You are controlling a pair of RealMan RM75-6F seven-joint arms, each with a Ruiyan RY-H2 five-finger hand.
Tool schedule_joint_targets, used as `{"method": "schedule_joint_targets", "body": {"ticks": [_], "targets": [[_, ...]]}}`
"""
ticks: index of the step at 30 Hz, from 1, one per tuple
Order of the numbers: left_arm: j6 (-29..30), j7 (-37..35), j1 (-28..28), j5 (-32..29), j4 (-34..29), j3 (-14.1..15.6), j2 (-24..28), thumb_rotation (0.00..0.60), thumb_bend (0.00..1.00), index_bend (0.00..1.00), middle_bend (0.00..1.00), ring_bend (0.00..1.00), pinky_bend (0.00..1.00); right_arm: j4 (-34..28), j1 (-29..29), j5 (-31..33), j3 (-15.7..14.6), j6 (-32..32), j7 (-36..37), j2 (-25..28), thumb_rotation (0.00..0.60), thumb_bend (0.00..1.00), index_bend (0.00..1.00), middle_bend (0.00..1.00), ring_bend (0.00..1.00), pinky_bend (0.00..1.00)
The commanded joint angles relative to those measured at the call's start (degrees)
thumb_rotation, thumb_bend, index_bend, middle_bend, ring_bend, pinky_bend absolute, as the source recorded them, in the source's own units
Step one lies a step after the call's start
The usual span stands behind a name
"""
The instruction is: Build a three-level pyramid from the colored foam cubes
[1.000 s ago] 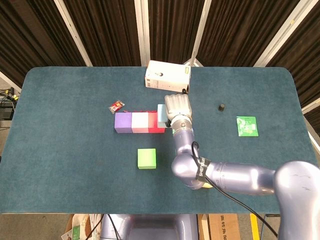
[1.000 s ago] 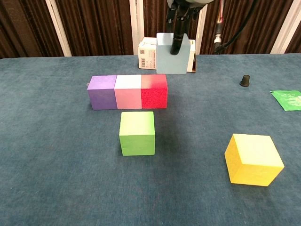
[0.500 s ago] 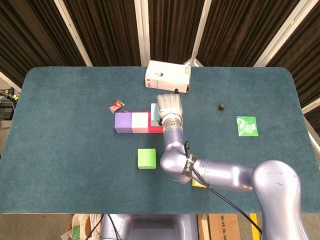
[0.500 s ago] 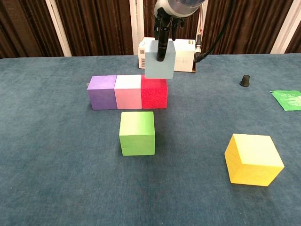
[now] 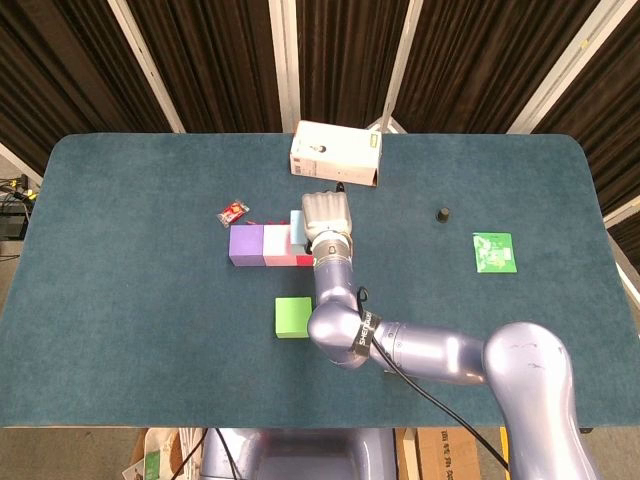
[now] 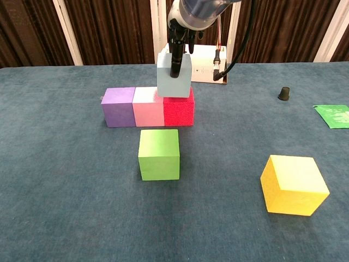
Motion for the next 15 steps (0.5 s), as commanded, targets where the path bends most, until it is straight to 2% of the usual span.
{"method": "schedule_joint_targets", "body": {"ticks": [1, 15], "targets": [[-0.2, -0.3, 0.0, 0.0, -0.1, 0.0, 0.2, 0.6, 0.3, 0.06, 0.0, 0.0, 0.0, 0.7, 0.0, -0.3, 0.3, -0.1, -0.3, -0.6, 0.6, 0.32, 0.39, 0.4, 0.22, 0.0], [-0.6, -0.6, -0.2, -0.6, 0.0, -0.1, 0.2, 0.6, 0.3, 0.06, 0.0, 0.0, 0.0, 3.6, -0.1, -3.3, 2.4, 0.0, -0.9, -3.8, 0.6, 0.32, 0.38, 0.4, 0.22, 0.0]]}}
